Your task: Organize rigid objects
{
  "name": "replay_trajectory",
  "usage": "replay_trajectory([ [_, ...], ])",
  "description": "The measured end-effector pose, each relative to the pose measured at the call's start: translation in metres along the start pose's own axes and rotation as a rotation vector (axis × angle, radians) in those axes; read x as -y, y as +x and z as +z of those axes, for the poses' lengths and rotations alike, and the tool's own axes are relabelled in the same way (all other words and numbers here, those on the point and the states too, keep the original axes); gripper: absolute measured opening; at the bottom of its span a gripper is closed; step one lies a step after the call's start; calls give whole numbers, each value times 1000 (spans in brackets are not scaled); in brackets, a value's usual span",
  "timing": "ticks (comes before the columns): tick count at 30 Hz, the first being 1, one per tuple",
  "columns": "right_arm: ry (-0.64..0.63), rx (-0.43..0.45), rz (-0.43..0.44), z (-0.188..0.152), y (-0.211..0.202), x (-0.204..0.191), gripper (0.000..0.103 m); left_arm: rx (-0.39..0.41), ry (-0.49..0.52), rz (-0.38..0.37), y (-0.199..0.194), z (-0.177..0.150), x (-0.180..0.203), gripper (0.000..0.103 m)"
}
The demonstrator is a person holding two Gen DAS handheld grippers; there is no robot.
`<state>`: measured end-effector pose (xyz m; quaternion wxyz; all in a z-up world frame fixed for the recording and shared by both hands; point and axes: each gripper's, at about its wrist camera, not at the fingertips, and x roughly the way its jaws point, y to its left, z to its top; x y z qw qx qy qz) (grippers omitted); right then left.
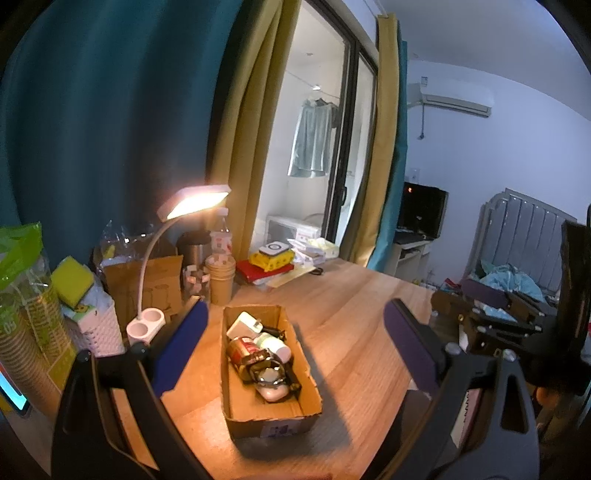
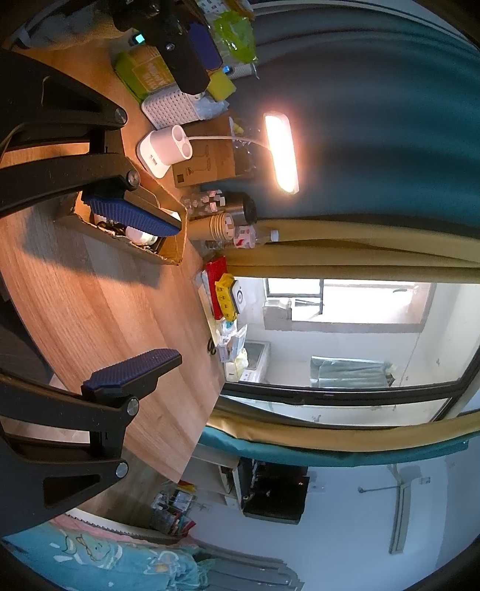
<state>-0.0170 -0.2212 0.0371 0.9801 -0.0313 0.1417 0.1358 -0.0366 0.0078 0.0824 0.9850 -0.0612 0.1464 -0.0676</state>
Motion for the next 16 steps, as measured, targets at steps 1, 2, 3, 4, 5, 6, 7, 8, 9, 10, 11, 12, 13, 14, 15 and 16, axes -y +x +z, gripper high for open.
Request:
replay_trajectory([
  [1, 1, 1, 0, 0, 0, 0, 67, -1, -2, 3, 1, 0, 0, 97],
  [2, 2, 0, 0, 0, 0, 0, 67, -1, -2, 3, 1, 0, 0, 97],
  [3, 2, 0, 0, -1, 0, -1, 67, -4, 1, -3, 1, 0, 0, 97],
  [4, 1, -2, -1, 0, 0, 0, 67, -6, 3, -2, 1, 0, 0, 97],
  [5, 2, -2, -1, 0, 0, 0, 67, -4, 3, -2, 1, -1, 1, 97],
  [6, 2, -3, 0, 0, 0, 0, 67, -3, 4, 1, 0, -1, 1, 97],
  [7, 1, -4, 0, 0, -1, -1, 67, -1, 5, 2, 0, -1, 1, 97],
  [8, 1, -5, 1, 0, -1, -1, 67, 0, 6, 2, 0, -1, 1, 97],
  [9, 1, -4, 1, 0, -1, 0, 67, 1, 6, 5, 0, -1, 1, 97],
  [10, 2, -4, 1, 0, -1, -1, 67, 3, 6, 7, -1, -1, 1, 97],
  [11, 3, -4, 1, 0, -1, -1, 67, 6, 10, 9, -1, -1, 2, 97],
  [12, 2, -5, 1, 0, -1, -1, 67, 8, 13, 10, -1, -1, 3, 97],
  [13, 1, -6, 0, 0, 0, -1, 67, 8, 16, 10, -1, -2, 3, 97],
  [14, 2, -8, 1, 0, 0, -1, 67, 7, 19, 8, 0, -2, 4, 97],
  [15, 2, -10, 4, -1, 1, -1, 67, 5, 24, 7, 0, -2, 4, 97],
  [16, 1, -13, 7, -2, 2, -2, 67, 5, 26, 8, 1, -3, 5, 97],
])
